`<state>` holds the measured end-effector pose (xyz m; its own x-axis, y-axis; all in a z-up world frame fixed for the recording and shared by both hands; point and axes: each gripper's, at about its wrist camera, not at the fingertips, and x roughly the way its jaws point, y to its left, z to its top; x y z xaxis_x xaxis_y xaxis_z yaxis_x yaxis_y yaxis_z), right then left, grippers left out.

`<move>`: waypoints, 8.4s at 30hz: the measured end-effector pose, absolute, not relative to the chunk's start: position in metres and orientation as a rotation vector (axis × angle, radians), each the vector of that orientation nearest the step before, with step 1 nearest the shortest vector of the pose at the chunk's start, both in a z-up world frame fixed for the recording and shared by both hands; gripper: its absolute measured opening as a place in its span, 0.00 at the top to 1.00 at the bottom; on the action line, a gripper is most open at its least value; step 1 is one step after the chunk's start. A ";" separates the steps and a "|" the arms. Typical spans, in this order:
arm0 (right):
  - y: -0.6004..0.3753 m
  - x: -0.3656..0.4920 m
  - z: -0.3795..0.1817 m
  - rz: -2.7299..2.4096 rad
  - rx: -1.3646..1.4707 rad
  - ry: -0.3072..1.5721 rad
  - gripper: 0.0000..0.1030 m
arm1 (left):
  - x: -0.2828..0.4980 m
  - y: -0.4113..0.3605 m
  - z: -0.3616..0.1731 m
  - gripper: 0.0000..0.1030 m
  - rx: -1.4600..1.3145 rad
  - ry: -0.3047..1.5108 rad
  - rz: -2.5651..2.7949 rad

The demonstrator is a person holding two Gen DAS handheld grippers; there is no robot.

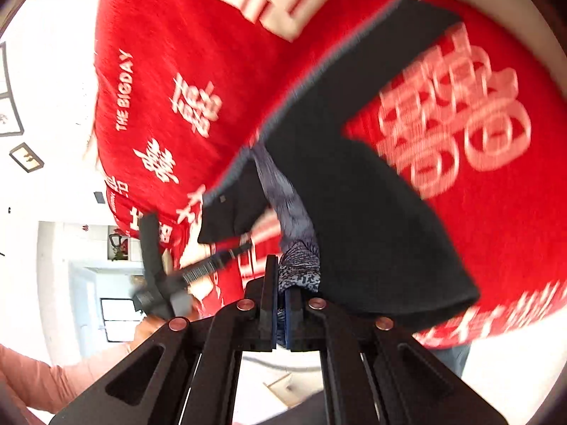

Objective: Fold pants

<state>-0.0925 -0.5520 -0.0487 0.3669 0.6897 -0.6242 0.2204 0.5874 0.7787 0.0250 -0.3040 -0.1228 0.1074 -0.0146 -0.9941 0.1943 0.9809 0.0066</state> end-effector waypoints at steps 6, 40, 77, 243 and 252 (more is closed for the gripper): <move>-0.576 -0.038 -0.010 0.322 0.773 1.162 0.97 | 0.033 -0.304 -0.139 0.21 0.099 1.487 -0.194; -0.681 0.210 -0.084 0.124 0.377 1.451 0.92 | 0.201 -0.389 -0.200 0.14 0.103 1.427 0.033; -0.598 0.155 -0.129 0.124 0.132 1.442 0.02 | 0.240 -0.307 -0.196 0.00 0.039 1.360 0.240; -0.573 0.035 -0.120 -0.141 0.760 1.236 0.06 | 0.162 -0.320 -0.206 0.00 0.170 1.394 -0.112; -0.584 0.012 -0.139 -0.146 1.034 1.015 0.06 | 0.166 -0.330 -0.192 0.00 0.152 1.413 -0.087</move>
<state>0.0119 -0.5843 -0.1385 0.5611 0.3390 -0.7551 0.5377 0.5442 0.6439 0.1656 -0.3297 -0.1919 0.1566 0.0301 -0.9872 0.1508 0.9871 0.0540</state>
